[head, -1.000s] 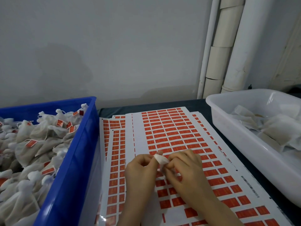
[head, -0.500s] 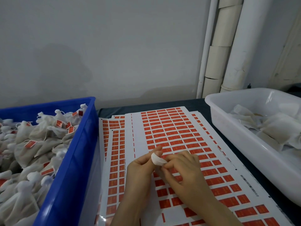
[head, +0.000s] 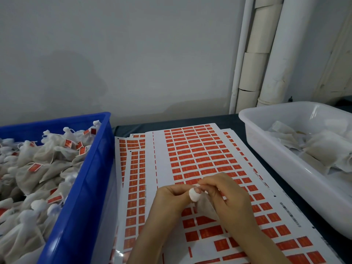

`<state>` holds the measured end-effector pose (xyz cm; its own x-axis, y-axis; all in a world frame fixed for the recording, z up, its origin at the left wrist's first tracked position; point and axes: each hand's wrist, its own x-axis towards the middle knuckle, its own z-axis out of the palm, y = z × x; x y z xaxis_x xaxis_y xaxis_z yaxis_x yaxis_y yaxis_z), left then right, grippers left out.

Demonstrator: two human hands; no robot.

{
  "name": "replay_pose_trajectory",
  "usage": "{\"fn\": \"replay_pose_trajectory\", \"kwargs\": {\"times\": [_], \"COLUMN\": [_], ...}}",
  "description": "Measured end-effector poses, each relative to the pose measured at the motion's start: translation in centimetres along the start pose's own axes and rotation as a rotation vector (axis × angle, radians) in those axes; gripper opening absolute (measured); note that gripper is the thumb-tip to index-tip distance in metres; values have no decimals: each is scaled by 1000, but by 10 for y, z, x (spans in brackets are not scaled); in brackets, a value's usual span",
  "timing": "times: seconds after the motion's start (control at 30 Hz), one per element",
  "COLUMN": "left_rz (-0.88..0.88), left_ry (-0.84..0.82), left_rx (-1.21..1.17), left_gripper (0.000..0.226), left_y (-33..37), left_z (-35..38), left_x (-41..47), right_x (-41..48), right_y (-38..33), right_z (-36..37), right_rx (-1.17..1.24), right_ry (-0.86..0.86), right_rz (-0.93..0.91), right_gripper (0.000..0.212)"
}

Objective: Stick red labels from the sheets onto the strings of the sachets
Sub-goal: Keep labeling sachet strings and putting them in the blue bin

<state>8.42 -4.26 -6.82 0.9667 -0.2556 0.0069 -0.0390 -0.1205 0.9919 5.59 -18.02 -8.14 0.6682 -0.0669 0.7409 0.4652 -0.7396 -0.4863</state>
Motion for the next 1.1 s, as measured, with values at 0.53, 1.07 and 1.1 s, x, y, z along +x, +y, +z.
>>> {"fn": "replay_pose_trajectory", "kwargs": {"times": [0.53, 1.07, 1.1], "left_rz": [-55, 81, 98], "left_ry": [142, 113, 92], "left_rx": [-132, -110, -93], "left_gripper": [16, 11, 12], "left_y": [-3, -2, -2], "left_z": [7, 12, 13], "left_x": [3, 1, 1], "right_x": [0, 8, 9], "right_y": [-11, -11, -11], "right_z": [4, -1, -1], "right_rx": [222, 467, 481], "right_ry": [-203, -237, -251], "right_rz": [297, 589, 603], "right_gripper": [16, 28, 30]}}
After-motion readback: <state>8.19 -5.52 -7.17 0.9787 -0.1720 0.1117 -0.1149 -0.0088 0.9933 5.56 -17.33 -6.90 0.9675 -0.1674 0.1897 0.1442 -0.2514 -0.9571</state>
